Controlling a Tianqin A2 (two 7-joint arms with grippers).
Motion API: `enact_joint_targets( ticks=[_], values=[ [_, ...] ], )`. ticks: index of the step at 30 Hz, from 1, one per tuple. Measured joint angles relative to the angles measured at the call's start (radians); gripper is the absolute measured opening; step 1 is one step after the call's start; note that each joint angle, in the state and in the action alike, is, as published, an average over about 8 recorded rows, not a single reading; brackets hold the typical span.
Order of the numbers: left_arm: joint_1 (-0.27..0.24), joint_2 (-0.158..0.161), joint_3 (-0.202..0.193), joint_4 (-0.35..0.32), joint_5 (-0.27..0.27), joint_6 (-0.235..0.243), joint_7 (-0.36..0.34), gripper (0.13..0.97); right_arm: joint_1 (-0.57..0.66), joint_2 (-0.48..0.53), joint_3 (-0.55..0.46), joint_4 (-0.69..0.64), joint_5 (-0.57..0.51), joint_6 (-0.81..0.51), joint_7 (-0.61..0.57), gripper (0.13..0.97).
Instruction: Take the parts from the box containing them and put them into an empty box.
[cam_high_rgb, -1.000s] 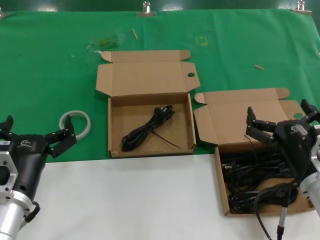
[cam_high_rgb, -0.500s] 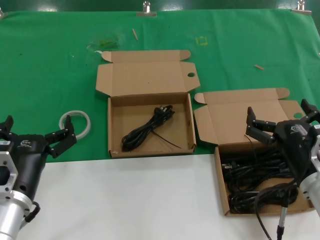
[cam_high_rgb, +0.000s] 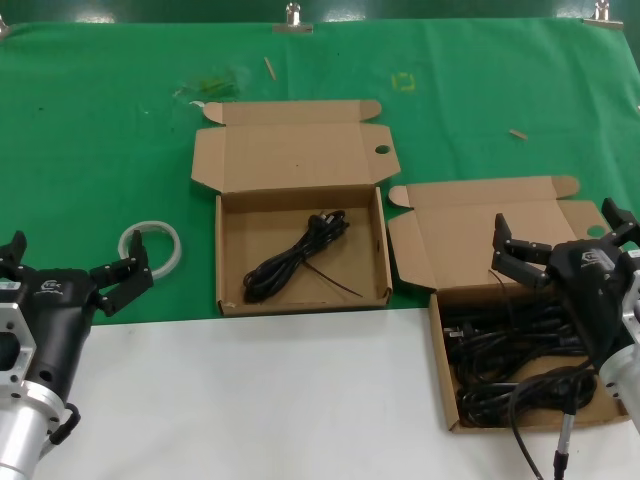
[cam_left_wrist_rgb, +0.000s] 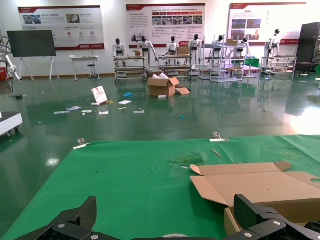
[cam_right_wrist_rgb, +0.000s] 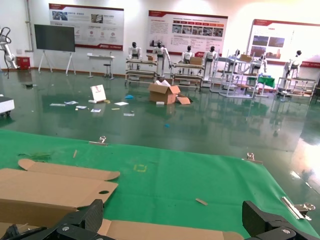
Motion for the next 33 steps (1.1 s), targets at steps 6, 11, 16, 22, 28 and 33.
enact_joint_targets(
  ticks=[6,11,16,22,28,33],
  values=[
    [0.000,0.000,0.000,0.000,0.000,0.000,0.000,0.966,0.000,0.000,0.000,0.000,0.000,0.000,0.000,0.966],
    [0.000,0.000,0.000,0.000,0.000,0.000,0.000,0.966,0.000,0.000,0.000,0.000,0.000,0.000,0.000,0.966],
    [0.000,0.000,0.000,0.000,0.000,0.000,0.000,0.966,0.000,0.000,0.000,0.000,0.000,0.000,0.000,0.966],
    [0.000,0.000,0.000,0.000,0.000,0.000,0.000,0.966,0.000,0.000,0.000,0.000,0.000,0.000,0.000,0.966],
    [0.000,0.000,0.000,0.000,0.000,0.000,0.000,0.966,0.000,0.000,0.000,0.000,0.000,0.000,0.000,0.966],
    [0.000,0.000,0.000,0.000,0.000,0.000,0.000,0.966,0.000,0.000,0.000,0.000,0.000,0.000,0.000,0.966]
  ],
)
